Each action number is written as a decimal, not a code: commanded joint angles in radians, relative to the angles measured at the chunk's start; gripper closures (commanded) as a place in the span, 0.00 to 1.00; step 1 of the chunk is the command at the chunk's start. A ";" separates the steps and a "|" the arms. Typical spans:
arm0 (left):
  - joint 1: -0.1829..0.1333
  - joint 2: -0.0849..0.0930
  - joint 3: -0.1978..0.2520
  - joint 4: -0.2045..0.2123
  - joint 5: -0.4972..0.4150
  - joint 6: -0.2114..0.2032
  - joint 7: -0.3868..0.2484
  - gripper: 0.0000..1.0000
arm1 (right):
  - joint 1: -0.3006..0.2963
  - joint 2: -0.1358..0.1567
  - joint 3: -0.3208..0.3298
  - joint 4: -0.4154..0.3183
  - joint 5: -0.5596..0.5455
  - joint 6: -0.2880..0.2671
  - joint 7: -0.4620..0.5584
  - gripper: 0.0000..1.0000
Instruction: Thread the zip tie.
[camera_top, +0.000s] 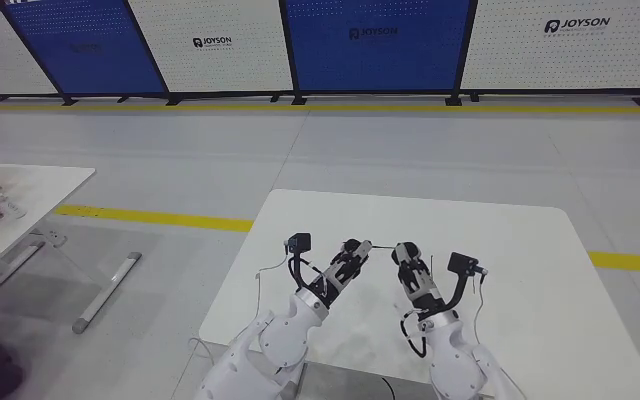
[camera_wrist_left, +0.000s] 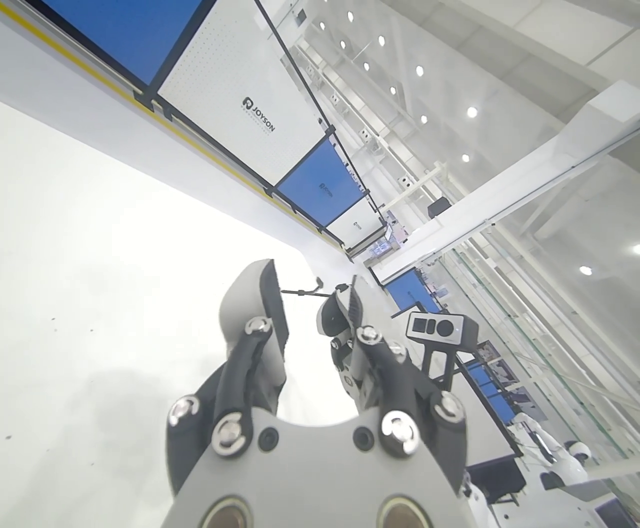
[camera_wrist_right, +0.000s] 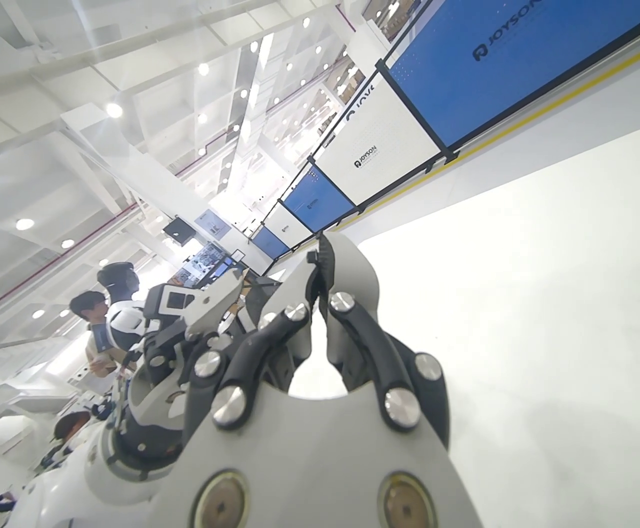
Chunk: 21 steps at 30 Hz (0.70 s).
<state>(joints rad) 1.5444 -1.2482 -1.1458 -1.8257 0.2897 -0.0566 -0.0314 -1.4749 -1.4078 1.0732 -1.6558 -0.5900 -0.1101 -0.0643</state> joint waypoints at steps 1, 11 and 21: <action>0.001 0.000 0.000 -0.001 0.001 -0.001 0.001 1.00 | -0.001 0.000 -0.001 0.001 -0.003 -0.002 -0.002 1.00; 0.004 0.000 0.002 0.001 0.008 -0.002 0.004 1.00 | -0.006 -0.001 0.001 0.006 -0.010 -0.013 -0.011 1.00; 0.007 0.000 0.002 0.000 0.001 -0.003 0.002 0.56 | -0.009 -0.001 0.003 0.003 -0.028 -0.012 -0.017 1.00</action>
<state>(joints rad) 1.5508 -1.2477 -1.1433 -1.8260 0.2921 -0.0594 -0.0313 -1.4838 -1.4085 1.0763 -1.6527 -0.6174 -0.1233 -0.0807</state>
